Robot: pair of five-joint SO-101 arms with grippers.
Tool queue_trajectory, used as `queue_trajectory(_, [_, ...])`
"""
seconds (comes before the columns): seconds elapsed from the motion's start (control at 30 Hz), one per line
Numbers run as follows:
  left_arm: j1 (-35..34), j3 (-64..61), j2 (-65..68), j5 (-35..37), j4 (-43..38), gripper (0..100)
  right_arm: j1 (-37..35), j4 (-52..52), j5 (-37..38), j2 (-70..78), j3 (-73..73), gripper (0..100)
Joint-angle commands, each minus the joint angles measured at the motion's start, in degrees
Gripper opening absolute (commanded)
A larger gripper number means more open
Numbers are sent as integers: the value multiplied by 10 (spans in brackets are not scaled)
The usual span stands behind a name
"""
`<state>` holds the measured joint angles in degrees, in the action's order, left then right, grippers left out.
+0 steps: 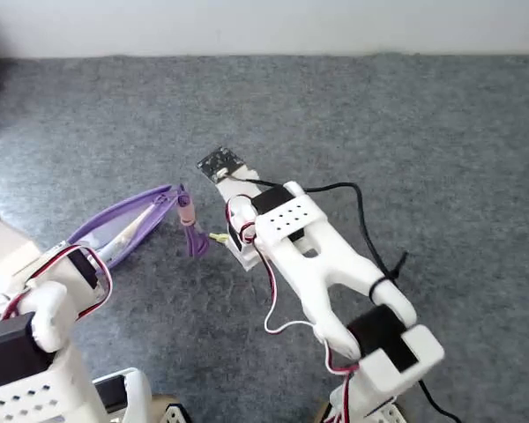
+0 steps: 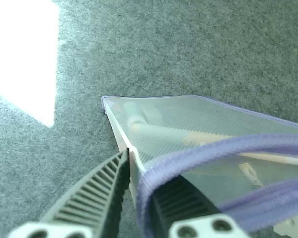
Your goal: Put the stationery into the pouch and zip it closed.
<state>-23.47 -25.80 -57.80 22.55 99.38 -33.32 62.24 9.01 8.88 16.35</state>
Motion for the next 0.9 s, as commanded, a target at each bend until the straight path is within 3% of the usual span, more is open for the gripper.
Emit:
queue_trajectory(0.0, [-1,0,1,5,9,13,-4,-36,24,24,-4,305])
queue_trajectory(0.2, [-1,0,1,5,6,13,-4,-82,29,75,-4,241])
queue_trajectory(0.5, [-1,0,1,5,9,13,27,-23,28,98,-38,6])
queue_trajectory(0.87, [-1,1,1,5,7,13,153,150,32,98,-78,17])
